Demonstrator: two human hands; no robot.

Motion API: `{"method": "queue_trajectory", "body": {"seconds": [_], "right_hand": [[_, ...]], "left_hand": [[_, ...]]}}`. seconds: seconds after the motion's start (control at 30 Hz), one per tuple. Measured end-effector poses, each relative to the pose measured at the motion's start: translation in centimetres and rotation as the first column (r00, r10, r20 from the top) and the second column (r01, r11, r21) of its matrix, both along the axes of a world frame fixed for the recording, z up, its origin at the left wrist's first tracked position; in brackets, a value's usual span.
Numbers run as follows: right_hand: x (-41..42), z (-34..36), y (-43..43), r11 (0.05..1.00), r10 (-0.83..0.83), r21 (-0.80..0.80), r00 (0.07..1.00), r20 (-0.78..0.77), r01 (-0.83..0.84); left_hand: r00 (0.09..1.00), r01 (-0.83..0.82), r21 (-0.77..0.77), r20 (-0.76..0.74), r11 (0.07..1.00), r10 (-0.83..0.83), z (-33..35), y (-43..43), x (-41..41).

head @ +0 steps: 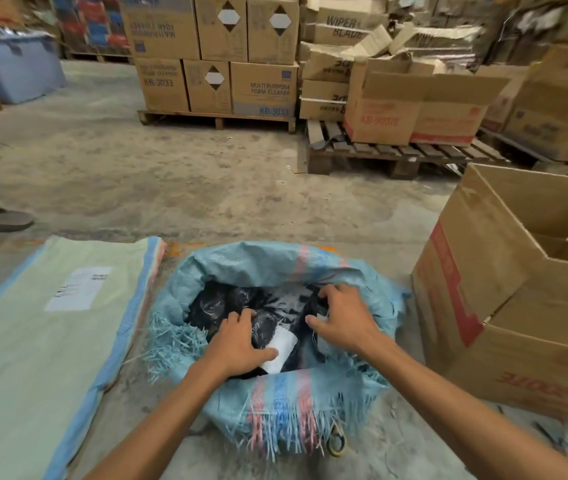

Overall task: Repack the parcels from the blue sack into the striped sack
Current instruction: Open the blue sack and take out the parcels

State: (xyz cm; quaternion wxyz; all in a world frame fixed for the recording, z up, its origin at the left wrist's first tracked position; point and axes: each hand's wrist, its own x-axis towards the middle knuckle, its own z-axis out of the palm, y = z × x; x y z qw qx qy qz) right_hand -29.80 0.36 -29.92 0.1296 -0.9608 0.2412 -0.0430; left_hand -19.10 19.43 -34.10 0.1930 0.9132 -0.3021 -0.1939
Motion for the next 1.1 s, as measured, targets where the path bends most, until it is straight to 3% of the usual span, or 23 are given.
{"method": "queue_trajectory", "body": {"seconds": [0.1,0.17,0.23,0.33,0.5,0.7,0.83,0.97,1.1], "right_hand": [[1.3,-0.9,-1.1,0.973,-0.064,-0.220,0.998,0.028,0.069],[2.1,-1.1,-1.6,0.954,-0.106,-0.285,0.993,-0.045,0.089],[3.0,-1.6,-2.1,0.957,-0.180,-0.255,0.970,-0.163,0.135],[4.0,-2.1,-2.5,0.957,-0.267,-0.183,0.927,-0.262,0.224],[3.6,-2.5,-2.3,0.945,-0.222,-0.300,0.926,-0.304,0.128],[-0.6,-4.3,-0.2,0.947,0.047,-0.314,0.996,-0.072,-0.068],[-1.5,-0.8,0.7,0.997,-0.012,-0.079,0.990,0.143,0.024],[-0.7,6.3,2.7,0.985,-0.014,0.168,0.944,0.331,-0.044],[0.1,11.8,7.5,0.959,0.121,0.176,0.881,0.457,-0.224]], "left_hand": [[0.998,-0.032,0.108,-0.044,0.994,0.036,-0.9,-0.9,1.4],[0.980,-0.087,0.107,-0.169,0.990,0.104,-1.2,-1.4,2.2],[0.949,-0.155,0.038,-0.271,0.987,0.159,-1.5,-1.7,2.9],[0.962,-0.155,-0.023,-0.232,0.988,0.145,-2.1,-1.7,2.9],[0.967,-0.150,-0.099,-0.222,0.984,0.125,-2.6,-0.9,2.5],[0.988,-0.143,-0.172,-0.090,0.975,0.129,-2.0,-0.9,0.4],[0.989,-0.151,-0.284,-0.038,0.947,0.146,0.8,-0.2,-0.4],[0.977,-0.198,-0.448,-0.022,0.872,0.211,7.4,2.7,-0.7],[0.930,-0.323,-0.533,-0.023,0.782,0.368,13.1,9.1,-1.9]]}}
